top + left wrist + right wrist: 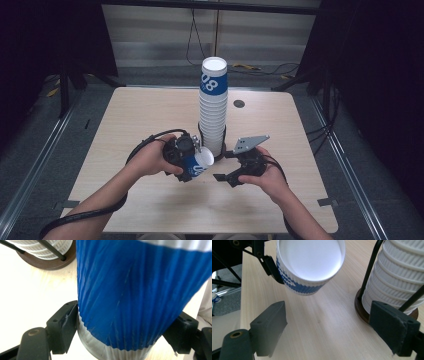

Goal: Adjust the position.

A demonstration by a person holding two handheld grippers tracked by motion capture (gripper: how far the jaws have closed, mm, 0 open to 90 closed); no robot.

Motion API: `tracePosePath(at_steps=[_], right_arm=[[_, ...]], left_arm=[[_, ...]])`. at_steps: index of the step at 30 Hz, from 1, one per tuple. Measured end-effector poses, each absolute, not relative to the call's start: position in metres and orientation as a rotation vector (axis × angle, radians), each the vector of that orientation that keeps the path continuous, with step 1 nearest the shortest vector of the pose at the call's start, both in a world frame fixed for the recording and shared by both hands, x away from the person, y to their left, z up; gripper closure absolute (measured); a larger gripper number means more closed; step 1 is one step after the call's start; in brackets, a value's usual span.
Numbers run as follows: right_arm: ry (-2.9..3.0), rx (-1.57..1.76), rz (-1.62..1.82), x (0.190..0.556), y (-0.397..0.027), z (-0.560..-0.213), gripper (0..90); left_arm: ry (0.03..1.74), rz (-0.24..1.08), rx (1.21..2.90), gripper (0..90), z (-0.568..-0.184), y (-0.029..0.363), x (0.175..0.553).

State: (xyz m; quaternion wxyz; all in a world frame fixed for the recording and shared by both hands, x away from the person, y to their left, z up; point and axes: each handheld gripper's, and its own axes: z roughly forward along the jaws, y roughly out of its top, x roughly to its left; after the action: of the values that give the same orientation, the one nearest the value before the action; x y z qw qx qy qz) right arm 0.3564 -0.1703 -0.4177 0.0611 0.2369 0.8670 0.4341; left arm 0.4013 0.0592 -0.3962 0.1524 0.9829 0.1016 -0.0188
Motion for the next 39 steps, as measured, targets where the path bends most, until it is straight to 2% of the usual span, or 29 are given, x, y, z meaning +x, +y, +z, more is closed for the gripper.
tracePosePath(at_steps=[39], right_arm=[[2.660, 0.660, 1.343, 0.357, -0.158, -0.414, 15.7]], left_arm=[[0.205, -0.067, 2.815, 21.7, -0.399, 0.040, 0.396]])
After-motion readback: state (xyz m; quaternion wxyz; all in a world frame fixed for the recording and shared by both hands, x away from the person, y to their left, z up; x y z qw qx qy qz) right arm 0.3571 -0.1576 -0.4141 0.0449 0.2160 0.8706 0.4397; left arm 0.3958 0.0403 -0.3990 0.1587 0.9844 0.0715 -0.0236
